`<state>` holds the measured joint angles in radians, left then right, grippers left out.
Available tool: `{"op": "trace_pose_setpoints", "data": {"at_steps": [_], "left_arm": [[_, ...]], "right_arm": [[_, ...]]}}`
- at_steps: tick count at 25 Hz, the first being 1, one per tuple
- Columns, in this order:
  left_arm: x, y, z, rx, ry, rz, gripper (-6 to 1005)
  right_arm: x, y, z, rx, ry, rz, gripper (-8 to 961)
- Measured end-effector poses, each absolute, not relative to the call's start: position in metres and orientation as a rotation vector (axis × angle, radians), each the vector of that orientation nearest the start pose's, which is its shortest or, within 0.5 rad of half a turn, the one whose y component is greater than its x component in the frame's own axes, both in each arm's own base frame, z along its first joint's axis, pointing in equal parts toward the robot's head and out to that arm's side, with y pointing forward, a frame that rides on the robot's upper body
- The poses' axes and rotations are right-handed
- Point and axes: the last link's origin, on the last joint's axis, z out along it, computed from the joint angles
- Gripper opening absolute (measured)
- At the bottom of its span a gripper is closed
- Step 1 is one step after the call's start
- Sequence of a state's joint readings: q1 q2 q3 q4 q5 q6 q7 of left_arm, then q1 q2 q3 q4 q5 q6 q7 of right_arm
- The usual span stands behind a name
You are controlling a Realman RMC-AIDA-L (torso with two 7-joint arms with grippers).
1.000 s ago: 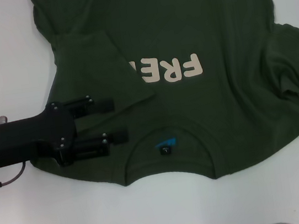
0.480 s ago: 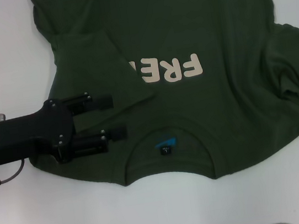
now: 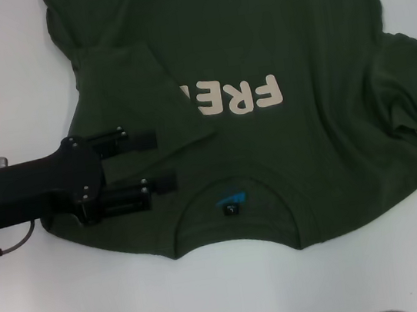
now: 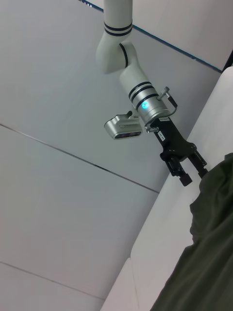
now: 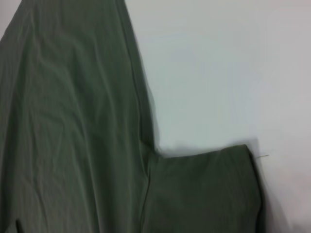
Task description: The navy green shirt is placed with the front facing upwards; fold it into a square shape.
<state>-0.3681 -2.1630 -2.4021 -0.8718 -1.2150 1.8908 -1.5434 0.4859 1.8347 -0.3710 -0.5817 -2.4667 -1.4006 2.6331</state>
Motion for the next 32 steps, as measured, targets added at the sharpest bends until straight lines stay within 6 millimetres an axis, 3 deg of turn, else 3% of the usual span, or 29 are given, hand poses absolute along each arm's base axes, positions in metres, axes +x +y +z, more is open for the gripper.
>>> {"op": "trace_pose_setpoints", "data": {"at_steps": [32], "left_arm": [[-0.242,0.266,0.003,-2.88,-0.731,-0.979,785]], "right_arm": [[0.388,0.323,0.094,-1.577,2.178,0.47,804]]}}
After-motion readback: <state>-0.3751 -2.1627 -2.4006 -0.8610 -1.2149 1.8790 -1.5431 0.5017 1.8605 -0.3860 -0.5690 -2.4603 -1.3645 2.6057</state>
